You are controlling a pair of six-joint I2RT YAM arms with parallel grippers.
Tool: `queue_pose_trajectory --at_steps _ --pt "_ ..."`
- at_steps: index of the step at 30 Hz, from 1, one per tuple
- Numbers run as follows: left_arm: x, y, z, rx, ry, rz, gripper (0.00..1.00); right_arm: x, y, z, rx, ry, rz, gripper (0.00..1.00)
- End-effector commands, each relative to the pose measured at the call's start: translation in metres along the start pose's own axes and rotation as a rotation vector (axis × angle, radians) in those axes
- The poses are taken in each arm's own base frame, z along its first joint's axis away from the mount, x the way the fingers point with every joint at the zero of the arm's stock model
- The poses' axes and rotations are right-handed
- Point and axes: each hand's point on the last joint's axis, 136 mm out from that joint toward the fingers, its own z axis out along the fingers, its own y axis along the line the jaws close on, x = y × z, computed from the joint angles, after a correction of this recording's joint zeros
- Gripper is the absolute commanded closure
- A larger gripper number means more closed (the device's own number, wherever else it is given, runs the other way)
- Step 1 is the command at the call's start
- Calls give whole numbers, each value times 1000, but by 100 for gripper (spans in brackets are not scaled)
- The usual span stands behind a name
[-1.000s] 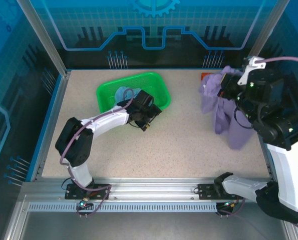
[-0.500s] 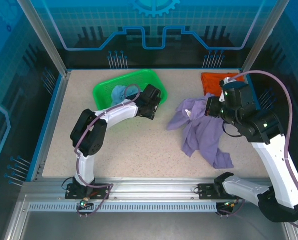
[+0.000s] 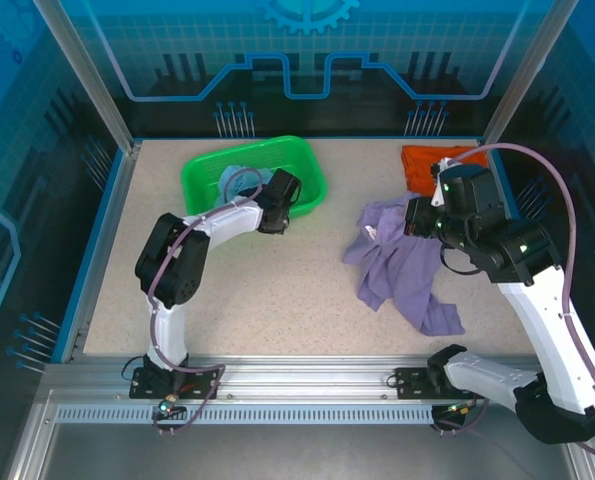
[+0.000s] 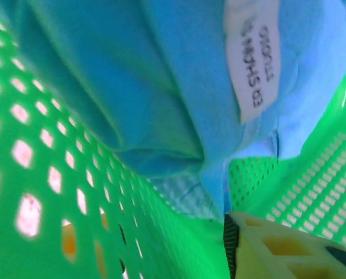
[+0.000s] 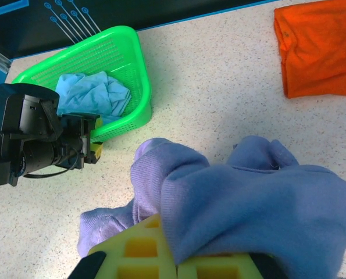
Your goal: Fold and stack the t-shirts
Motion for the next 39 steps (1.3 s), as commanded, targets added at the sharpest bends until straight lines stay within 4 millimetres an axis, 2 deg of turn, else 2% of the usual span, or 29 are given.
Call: queue_pose_trajectory --at_steps 1,5,11,13,17,25,27,33,39 --pt "-48 3 -10 -25 -106 -30 55 -6 6 1 -30 -15 -2 100" --pt "-85 6 -10 -61 -138 -53 66 -4 7 4 -38 -5 5 100" --pt "-140 9 -7 -119 -151 -58 77 -1 8 5 -44 3 12 100" --pt "-158 6 -6 -115 -155 -71 85 0 8 6 -44 10 14 100" --pt "-193 -2 3 -114 -153 -94 93 5 10 10 -54 34 23 100" --pt "-250 -23 22 -80 -170 -78 93 22 23 28 -107 135 27 100" --pt "-263 -22 31 -83 -174 -91 91 29 29 34 -132 175 19 100" --pt "-288 -24 60 -72 -154 -120 91 45 42 49 -172 274 -4 100" --pt "-308 -18 76 -71 -162 -164 92 45 50 52 -182 313 -27 100"
